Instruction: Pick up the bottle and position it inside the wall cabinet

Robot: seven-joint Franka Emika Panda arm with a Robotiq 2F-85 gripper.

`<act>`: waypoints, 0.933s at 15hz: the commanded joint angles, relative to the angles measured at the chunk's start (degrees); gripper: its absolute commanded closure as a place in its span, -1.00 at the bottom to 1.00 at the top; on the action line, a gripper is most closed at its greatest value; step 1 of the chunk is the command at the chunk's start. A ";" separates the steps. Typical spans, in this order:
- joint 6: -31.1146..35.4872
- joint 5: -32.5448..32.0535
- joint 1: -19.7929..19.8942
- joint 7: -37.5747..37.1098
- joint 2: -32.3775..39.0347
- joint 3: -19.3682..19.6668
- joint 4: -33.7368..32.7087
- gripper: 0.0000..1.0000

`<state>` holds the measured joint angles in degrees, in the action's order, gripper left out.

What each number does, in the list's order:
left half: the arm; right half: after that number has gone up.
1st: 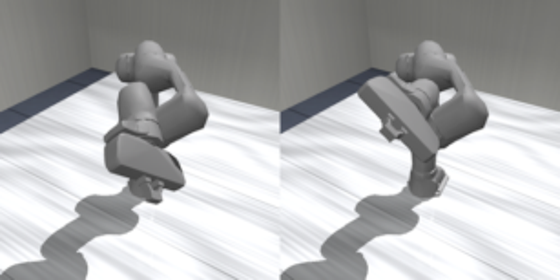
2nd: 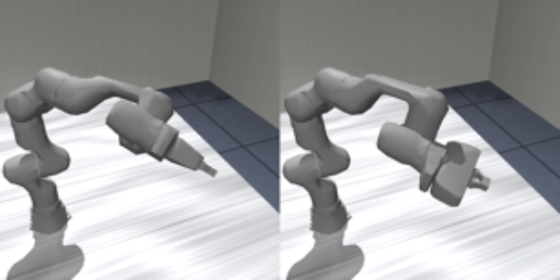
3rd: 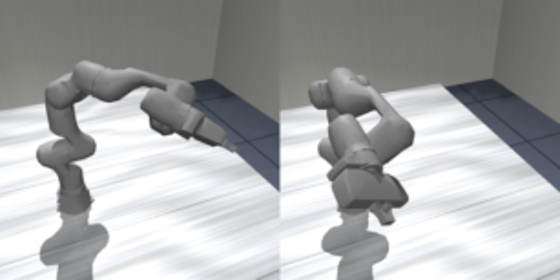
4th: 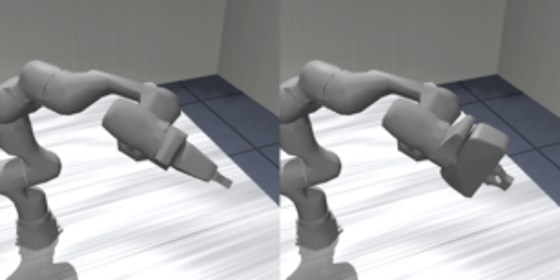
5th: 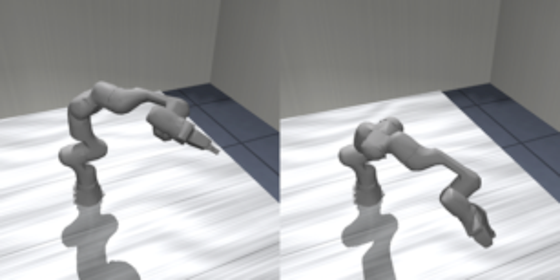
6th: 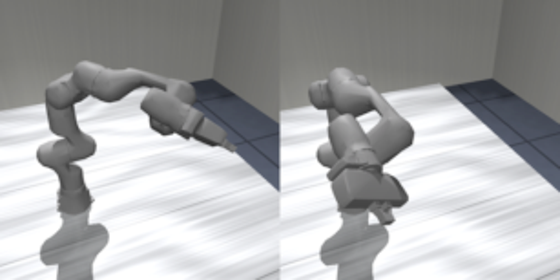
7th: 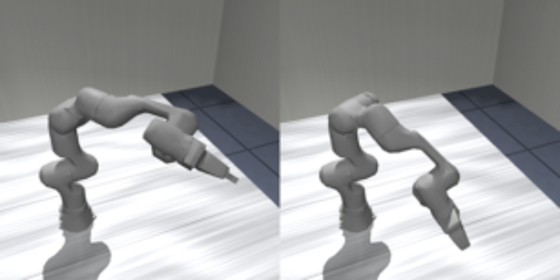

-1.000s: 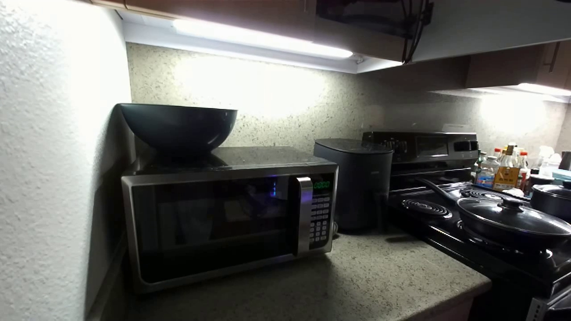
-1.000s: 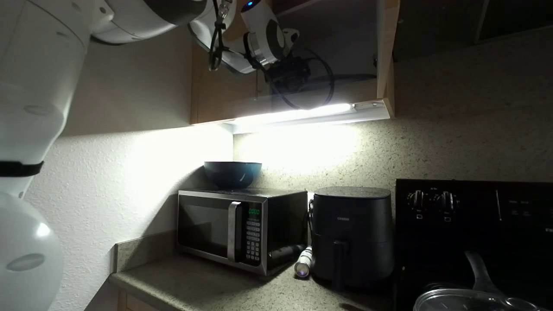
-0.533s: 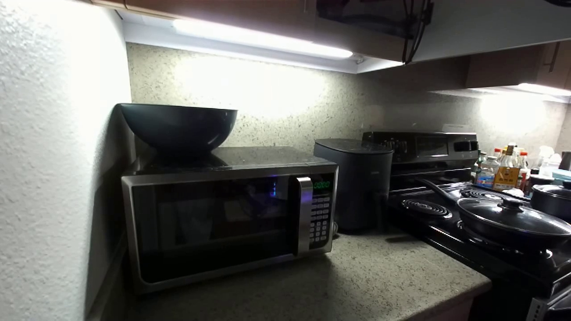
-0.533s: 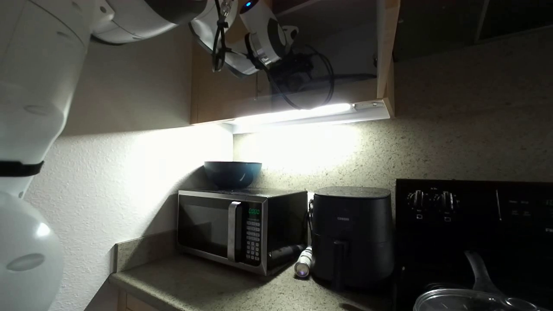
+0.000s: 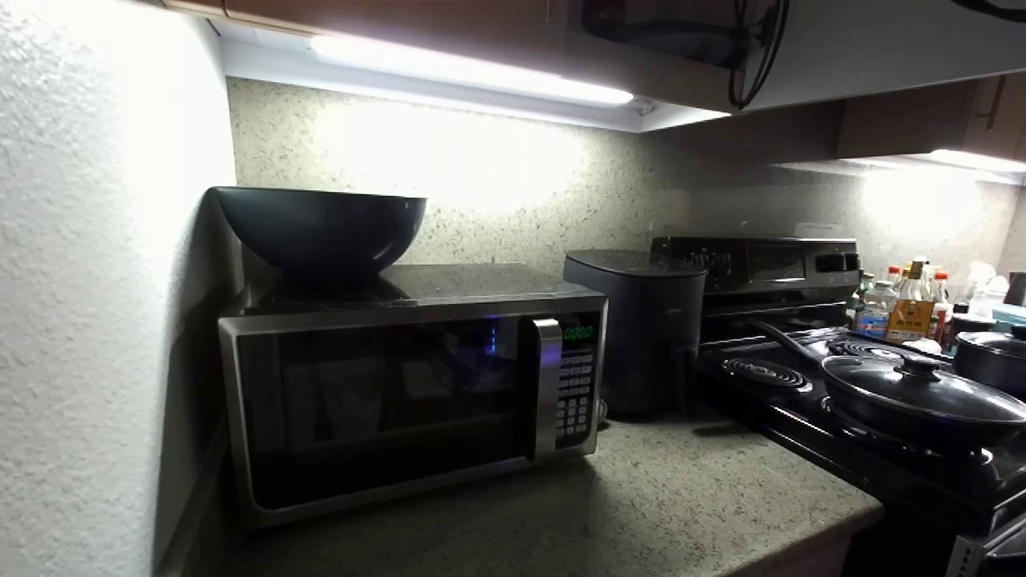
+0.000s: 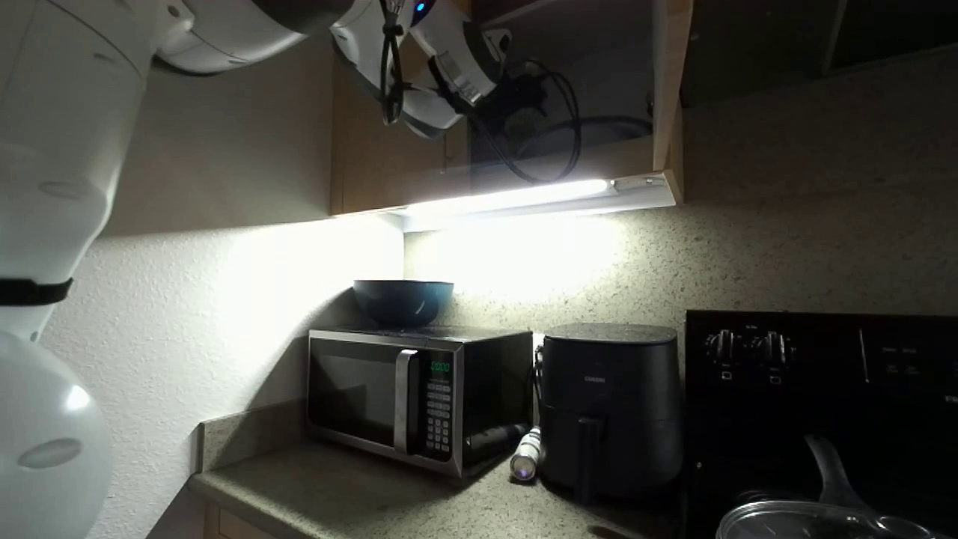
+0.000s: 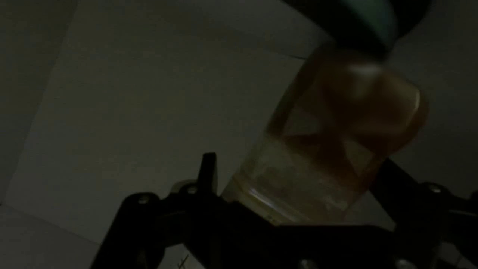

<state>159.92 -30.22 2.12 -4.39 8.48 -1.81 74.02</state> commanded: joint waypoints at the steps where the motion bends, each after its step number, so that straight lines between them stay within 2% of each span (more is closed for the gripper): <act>1: -0.26 -11.40 -0.78 -6.87 2.98 4.04 -6.74 -1.00; 4: 0.38 -16.55 -1.02 -11.44 3.24 5.47 -8.25 -1.00; 8: 0.43 -20.48 -1.08 -15.35 1.87 6.07 -6.45 -1.00; 10: 0.07 -20.81 -0.70 -14.89 3.09 6.17 -7.31 -1.00; 12: -3.19 -23.04 -0.73 -13.38 6.89 7.32 -11.68 -1.00; 14: -2.90 -21.48 -0.48 -12.21 8.95 6.99 -13.89 -1.00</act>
<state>157.96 -51.00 1.38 -18.62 13.32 4.65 65.81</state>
